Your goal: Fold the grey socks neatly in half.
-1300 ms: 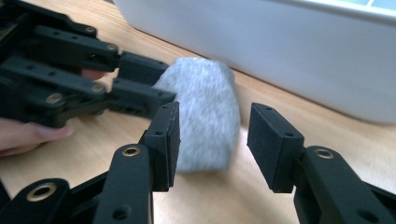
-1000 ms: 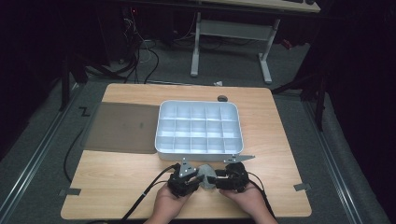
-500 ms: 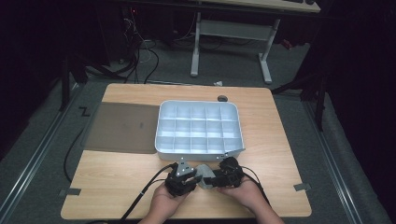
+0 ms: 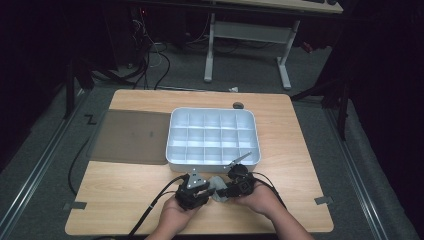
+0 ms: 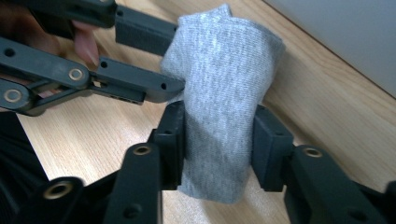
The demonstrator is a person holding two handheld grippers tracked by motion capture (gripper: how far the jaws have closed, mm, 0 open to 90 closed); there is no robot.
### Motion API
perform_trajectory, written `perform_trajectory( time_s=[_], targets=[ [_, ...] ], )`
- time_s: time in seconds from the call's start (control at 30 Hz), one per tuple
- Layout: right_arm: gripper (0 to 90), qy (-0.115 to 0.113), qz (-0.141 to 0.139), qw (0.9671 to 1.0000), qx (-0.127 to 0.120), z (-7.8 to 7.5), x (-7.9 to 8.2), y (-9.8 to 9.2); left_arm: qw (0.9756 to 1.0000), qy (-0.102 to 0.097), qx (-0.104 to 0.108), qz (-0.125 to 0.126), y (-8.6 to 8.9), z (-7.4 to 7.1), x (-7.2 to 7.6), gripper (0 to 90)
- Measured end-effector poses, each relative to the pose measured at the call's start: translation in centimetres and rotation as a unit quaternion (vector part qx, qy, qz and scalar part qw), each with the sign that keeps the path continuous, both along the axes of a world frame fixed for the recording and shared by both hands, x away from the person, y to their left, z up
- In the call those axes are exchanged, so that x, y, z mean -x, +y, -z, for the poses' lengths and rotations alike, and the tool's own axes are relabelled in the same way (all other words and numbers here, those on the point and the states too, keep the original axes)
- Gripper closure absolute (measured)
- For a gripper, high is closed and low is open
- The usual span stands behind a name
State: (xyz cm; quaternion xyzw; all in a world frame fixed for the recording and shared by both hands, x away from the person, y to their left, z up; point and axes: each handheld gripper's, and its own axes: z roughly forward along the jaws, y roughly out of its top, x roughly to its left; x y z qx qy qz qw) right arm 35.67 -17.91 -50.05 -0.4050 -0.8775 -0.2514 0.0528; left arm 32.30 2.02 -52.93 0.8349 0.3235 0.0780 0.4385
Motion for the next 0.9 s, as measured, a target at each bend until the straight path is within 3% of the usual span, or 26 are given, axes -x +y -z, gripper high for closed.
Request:
perform_trajectory(
  time_s=[0.13,0.37,0.47,0.57,0.67,0.9],
  targets=[
    [64.2,-0.014,-0.015,0.9989,0.042,-0.4,0.3,1.0,0.9997,-0.018,0.002,-0.013,2.0,-0.8,0.8,58.5],
    [63.5,-0.018,-0.020,0.9960,0.086,-0.9,0.6,2.5,0.9969,-0.052,-0.026,-0.053,7.3,-2.2,1.3,54.6],
    [63.5,-0.010,-0.022,0.9959,0.087,-0.9,0.7,2.8,0.9939,-0.067,-0.045,-0.076,9.5,-2.1,1.5,52.5],
    [66.8,-0.016,-0.050,0.9939,0.097,-1.0,0.9,3.3,0.9894,-0.088,-0.055,-0.101,11.3,-1.9,2.3,47.7],
    [69.7,-0.029,-0.058,0.9914,0.114,-1.3,1.2,3.8,0.9876,-0.085,-0.038,-0.126,13.3,-1.4,2.6,45.8],
    [72.4,-0.049,-0.045,0.9888,0.133,-2.3,1.5,4.0,0.9852,-0.074,-0.025,-0.153,15.5,-1.1,2.1,43.9]
  ],
)
